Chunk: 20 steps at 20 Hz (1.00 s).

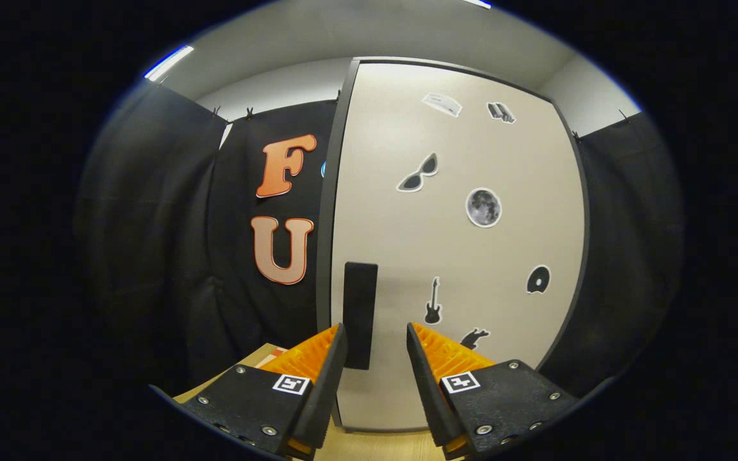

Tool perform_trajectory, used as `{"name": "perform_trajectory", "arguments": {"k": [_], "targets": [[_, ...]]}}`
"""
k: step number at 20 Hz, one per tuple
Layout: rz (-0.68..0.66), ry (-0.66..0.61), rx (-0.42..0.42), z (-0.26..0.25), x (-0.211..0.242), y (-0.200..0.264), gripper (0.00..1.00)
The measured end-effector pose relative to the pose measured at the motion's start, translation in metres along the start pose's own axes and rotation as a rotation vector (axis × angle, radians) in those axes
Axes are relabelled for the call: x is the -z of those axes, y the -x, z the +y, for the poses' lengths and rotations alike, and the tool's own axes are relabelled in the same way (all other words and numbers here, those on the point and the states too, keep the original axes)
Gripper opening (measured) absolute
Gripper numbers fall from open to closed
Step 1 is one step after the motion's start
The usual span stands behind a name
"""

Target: Open the shoe cabinet door, grab the shoes and put them into the shoe cabinet, then close the shoe cabinet door.

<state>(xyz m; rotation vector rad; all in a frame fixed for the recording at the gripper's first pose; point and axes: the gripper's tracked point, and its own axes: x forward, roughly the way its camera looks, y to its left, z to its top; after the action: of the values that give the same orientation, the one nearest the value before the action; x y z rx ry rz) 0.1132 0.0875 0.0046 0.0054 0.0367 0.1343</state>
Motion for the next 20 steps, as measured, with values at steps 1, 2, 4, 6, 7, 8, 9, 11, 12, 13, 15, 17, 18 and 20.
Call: {"name": "perform_trajectory", "arguments": {"k": [1, 2, 4, 6, 7, 8, 9, 11, 12, 13, 15, 17, 18, 20], "targets": [[-0.001, -0.001, 0.012, -0.003, 0.000, 0.007, 0.61], [-0.002, -0.001, 0.024, -0.008, 0.000, 0.022, 0.61], [0.001, 0.001, 0.049, -0.019, 0.000, 0.052, 0.62], [0.009, -0.006, 0.072, -0.029, 0.001, 0.081, 0.62], [0.000, -0.008, 0.089, -0.036, 0.000, 0.096, 0.64], [-0.006, -0.013, 0.111, -0.044, -0.001, 0.110, 0.66], [-0.004, -0.019, 0.125, -0.050, 0.001, 0.122, 0.67], [0.014, -0.037, 0.146, -0.060, 0.006, 0.148, 0.70], [0.017, -0.046, 0.154, -0.064, 0.007, 0.160, 0.71], [0.010, -0.056, 0.158, -0.068, 0.005, 0.171, 0.72], [0.002, -0.074, 0.165, -0.074, 0.004, 0.188, 0.74], [-0.009, -0.059, 0.192, -0.085, 0.001, 0.200, 0.79], [-0.013, -0.056, 0.197, -0.086, -0.001, 0.205, 0.82], [-0.008, -0.060, 0.197, -0.086, 0.000, 0.212, 0.83]]}}
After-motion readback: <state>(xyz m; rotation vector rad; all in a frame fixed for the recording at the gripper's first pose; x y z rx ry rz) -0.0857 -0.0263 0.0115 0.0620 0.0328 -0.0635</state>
